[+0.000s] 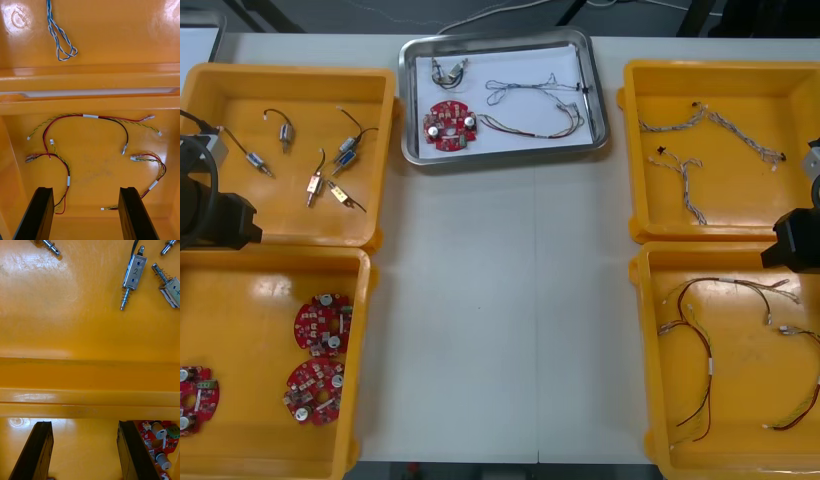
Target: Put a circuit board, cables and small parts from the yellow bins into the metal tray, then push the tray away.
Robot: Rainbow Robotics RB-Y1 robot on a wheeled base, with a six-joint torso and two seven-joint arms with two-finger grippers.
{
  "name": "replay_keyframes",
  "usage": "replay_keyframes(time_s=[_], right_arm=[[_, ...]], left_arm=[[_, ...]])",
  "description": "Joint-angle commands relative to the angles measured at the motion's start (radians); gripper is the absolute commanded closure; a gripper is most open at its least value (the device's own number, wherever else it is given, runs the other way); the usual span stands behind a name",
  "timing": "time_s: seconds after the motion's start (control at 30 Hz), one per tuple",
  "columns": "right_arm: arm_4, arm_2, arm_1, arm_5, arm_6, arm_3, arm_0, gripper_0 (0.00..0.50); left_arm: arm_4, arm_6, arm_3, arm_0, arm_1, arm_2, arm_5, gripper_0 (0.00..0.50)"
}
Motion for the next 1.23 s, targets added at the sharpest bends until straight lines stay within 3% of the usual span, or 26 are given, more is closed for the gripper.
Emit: replay_keyframes(time_s=[0.03, 1.23], right_arm=[[0.009, -0.029, 0.008, -0.001, 0.023, -0.006, 0.008, 0.0], [0.009, -0.029, 0.008, -0.001, 0.023, -0.006, 0.008, 0.0]], left_arm=[[-0.009, -0.136, -0.012, 0.017, -0.006, 0.019, -0.01, 0.0], [-0.009, -0.136, -0.012, 0.017, -0.006, 0.019, -0.01, 0.0]])
